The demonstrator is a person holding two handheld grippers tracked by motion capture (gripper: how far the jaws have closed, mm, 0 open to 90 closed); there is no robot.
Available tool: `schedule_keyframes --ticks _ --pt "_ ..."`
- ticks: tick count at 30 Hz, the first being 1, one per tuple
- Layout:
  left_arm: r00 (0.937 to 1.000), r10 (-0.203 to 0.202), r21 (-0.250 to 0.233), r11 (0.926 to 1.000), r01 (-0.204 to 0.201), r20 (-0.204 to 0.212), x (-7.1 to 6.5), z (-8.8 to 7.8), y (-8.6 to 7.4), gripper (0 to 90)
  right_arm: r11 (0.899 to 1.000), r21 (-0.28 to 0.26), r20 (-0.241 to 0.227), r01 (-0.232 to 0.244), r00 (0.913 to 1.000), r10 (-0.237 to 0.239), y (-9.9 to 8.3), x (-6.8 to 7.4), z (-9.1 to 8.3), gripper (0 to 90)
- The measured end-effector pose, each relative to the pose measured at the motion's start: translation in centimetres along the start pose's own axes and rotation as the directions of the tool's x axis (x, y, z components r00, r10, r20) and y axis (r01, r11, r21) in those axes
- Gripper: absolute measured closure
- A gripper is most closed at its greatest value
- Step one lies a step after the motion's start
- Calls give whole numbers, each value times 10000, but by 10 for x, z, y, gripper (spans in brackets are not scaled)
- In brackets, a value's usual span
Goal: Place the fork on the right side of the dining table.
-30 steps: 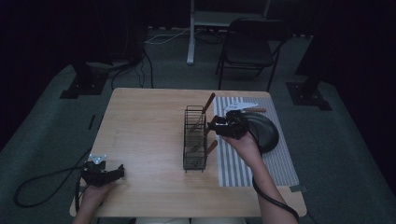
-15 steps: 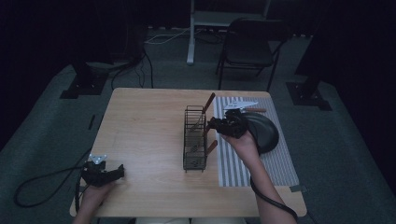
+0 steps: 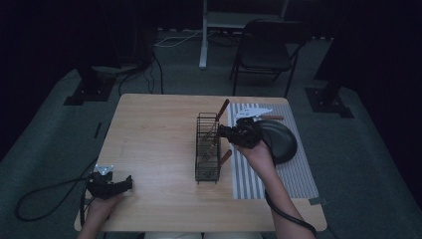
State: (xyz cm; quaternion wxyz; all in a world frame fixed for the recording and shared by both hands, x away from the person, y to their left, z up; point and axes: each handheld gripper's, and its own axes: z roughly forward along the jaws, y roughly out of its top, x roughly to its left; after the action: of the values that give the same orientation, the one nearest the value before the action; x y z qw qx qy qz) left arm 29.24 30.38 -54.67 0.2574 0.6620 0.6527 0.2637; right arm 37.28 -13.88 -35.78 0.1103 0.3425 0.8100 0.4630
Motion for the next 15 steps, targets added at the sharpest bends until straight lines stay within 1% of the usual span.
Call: schedule_keyframes --ticks 4,9,15 --pt "10000 -2 -1 10000 2 1 0 0 0 8 9997 -146 -49 202 9998 -203 3 5 -8 811" --pt "10000 4 5 10000 -4 -2 0 0 0 8 9988 -435 -275 229 9993 -241 9 9 -18 811" --pt "10000 2 5 10000 -2 3 0 0 0 7 9968 -717 -155 354 9992 -366 16 13 -33 811"
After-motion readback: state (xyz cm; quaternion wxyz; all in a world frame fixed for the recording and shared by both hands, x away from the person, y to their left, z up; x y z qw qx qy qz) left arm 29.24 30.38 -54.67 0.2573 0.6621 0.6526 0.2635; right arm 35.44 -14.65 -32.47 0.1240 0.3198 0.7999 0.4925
